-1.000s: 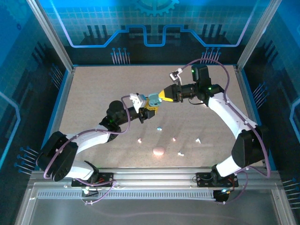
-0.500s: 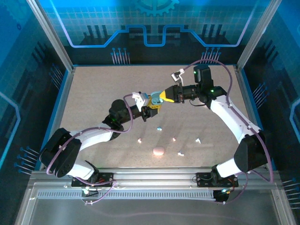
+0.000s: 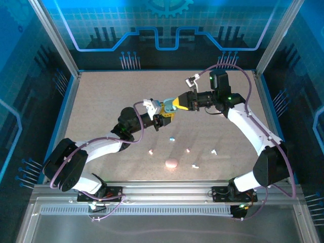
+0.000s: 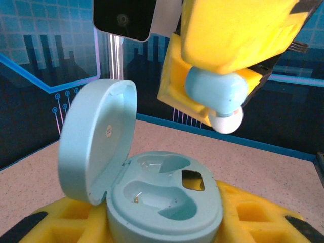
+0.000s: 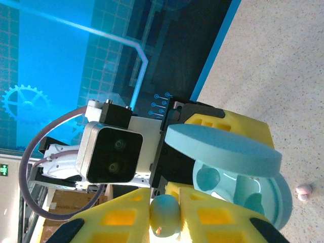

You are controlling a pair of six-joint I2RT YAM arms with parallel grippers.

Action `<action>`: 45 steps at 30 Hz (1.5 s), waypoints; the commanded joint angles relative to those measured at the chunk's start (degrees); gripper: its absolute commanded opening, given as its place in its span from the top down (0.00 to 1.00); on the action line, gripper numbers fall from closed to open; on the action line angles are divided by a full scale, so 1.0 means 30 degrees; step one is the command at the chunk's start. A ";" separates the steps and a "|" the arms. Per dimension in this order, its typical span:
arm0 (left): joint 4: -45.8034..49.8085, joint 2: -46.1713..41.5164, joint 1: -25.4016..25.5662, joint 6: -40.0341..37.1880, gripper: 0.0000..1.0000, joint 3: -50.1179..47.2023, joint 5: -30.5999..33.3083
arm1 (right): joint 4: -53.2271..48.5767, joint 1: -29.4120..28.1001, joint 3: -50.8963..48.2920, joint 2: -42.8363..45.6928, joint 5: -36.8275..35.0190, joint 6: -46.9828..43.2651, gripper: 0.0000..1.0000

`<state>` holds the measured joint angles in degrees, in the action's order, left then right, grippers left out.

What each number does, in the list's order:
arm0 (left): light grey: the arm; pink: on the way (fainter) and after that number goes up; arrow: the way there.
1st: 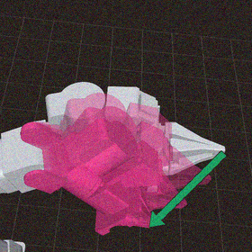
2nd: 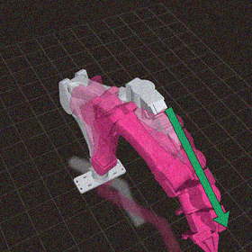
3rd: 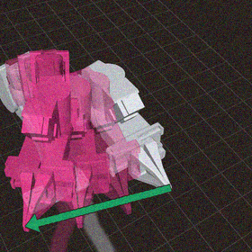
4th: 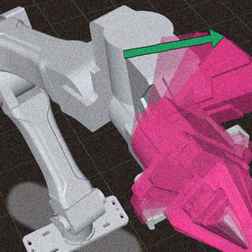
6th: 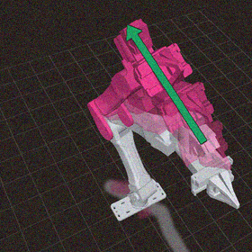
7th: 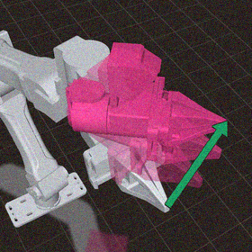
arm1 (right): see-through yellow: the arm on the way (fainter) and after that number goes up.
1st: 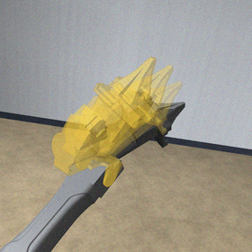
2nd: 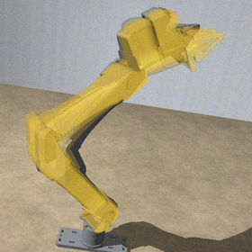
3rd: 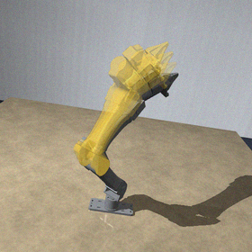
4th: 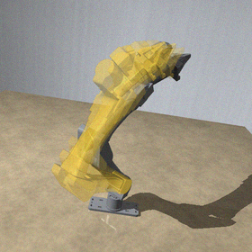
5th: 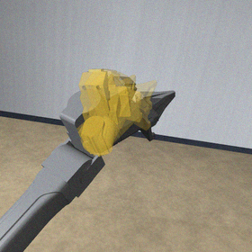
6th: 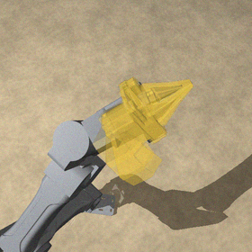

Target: Insert the wireless bluetooth earbuds into the charging case

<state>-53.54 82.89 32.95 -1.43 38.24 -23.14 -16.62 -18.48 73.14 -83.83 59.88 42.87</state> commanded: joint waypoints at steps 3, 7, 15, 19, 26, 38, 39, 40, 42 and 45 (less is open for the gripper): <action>-0.1415 0.0384 0.0351 0.0328 0.65 0.0701 0.0146 | 0.1076 -0.0402 -0.0086 0.0625 -0.0391 0.0676 0.80; -0.1741 0.0531 0.0424 0.0491 0.65 0.0760 0.0190 | 0.2108 -0.0476 -0.0457 0.0610 -0.0379 0.1461 0.79; -0.2341 0.0743 0.0583 0.0801 0.65 0.0755 0.0489 | 0.1484 -0.0787 -0.0308 0.0669 -0.1184 0.0959 0.79; -0.2543 0.0869 0.0689 0.0828 0.65 0.0803 0.0754 | 0.0197 -0.1210 0.0177 0.0581 -0.1868 -0.0070 0.79; -0.2888 0.0992 0.0837 0.0961 0.65 0.0842 0.0827 | -0.1683 -0.1712 0.0841 0.0828 -0.4129 -0.1643 0.80; -0.3130 0.1064 0.0977 0.1160 0.65 0.0904 0.0842 | -0.2471 -0.2606 0.1099 0.1312 -0.7728 -0.2569 0.80; -0.3156 0.1058 0.1017 0.1151 0.65 0.0884 0.0842 | -0.2501 -0.2657 0.1084 0.1370 -0.7885 -0.2616 0.80; -0.3187 0.1052 0.1002 0.1152 0.65 0.0892 0.0857 | -0.2581 -0.2687 0.1130 0.1426 -0.8107 -0.2645 0.80; -0.3280 0.1052 0.1024 0.1174 0.65 0.0863 0.0899 | -0.2918 -0.2710 0.1207 0.1533 -0.8635 -0.2840 0.80; -0.3359 0.1032 0.1044 0.1173 0.65 0.0860 0.0913 | -0.3476 -0.2834 0.1370 0.1577 -0.9201 -0.3351 0.80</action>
<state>-59.35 86.21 35.44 1.56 38.87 -20.56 -24.03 -26.11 75.46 -80.47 35.81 35.40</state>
